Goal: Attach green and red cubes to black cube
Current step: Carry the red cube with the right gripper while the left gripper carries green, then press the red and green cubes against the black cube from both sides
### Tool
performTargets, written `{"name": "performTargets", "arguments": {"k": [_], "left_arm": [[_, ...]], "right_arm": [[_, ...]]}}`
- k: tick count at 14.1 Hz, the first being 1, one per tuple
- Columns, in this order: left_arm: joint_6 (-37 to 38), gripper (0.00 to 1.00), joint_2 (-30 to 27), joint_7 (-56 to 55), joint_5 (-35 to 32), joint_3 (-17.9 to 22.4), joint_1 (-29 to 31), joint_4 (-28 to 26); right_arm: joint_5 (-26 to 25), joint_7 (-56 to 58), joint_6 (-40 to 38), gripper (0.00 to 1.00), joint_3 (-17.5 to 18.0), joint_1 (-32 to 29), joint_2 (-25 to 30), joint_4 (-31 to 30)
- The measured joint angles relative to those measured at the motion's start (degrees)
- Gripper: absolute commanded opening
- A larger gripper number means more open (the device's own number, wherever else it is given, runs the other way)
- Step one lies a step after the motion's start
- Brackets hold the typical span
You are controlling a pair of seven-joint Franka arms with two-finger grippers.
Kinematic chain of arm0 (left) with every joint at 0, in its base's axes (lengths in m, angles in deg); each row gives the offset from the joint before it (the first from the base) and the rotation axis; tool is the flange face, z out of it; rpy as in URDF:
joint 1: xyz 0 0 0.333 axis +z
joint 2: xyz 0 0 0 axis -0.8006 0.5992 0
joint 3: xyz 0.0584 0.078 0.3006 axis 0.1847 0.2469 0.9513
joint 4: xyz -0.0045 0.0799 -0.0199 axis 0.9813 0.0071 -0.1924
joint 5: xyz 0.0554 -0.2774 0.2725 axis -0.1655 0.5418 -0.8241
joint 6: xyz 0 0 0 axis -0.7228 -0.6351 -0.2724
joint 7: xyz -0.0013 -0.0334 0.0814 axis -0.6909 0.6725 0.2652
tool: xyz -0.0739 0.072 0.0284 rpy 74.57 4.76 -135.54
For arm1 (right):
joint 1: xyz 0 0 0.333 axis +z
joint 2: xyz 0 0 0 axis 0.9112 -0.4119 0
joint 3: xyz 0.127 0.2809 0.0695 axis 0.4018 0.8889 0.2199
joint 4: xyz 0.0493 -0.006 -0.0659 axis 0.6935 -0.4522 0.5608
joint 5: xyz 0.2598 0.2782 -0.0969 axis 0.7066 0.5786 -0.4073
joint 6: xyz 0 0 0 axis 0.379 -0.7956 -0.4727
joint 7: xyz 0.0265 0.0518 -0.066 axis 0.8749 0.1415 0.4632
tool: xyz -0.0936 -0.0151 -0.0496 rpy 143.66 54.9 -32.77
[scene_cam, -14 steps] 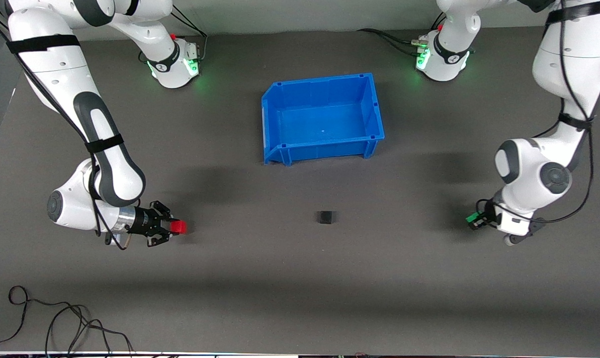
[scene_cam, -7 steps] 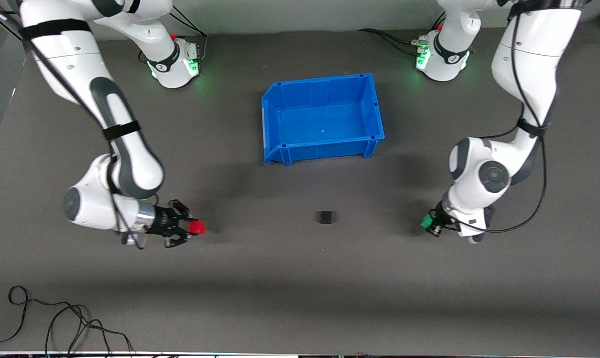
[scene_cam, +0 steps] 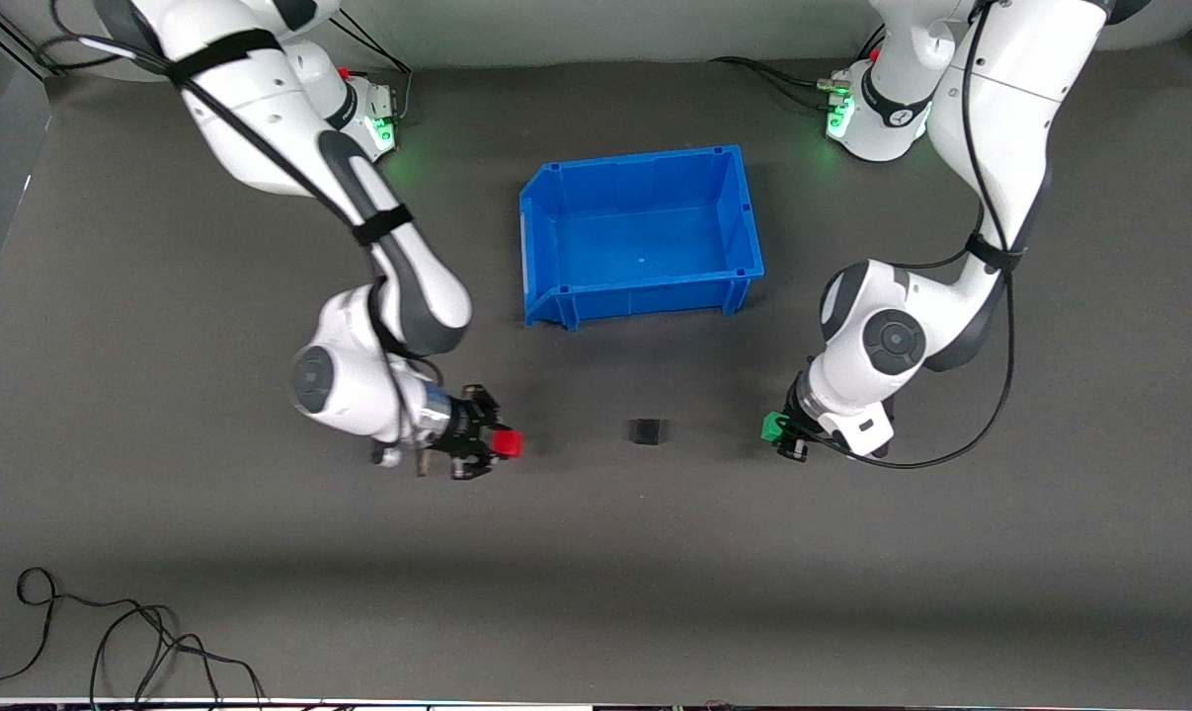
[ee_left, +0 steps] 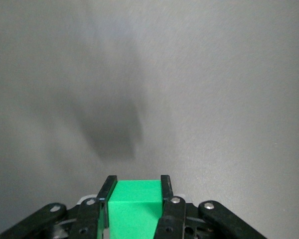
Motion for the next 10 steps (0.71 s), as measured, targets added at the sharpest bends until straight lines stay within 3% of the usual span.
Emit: {"name": "performTargets", "arguments": {"k": [6, 10], "left_arm": [[2.9, 0.00, 7.9, -12.1, 0.0, -0.1, -4.8, 10.7], [3.1, 0.00, 10.1, -13.2, 0.0, -0.1, -5.8, 12.9]], "right_arm": [[0.0, -11.0, 0.8, 0.13, 0.0, 6.0, -6.3, 7.2], [0.0, -13.4, 4.3, 0.13, 0.0, 8.9, -7.9, 7.7]]}}
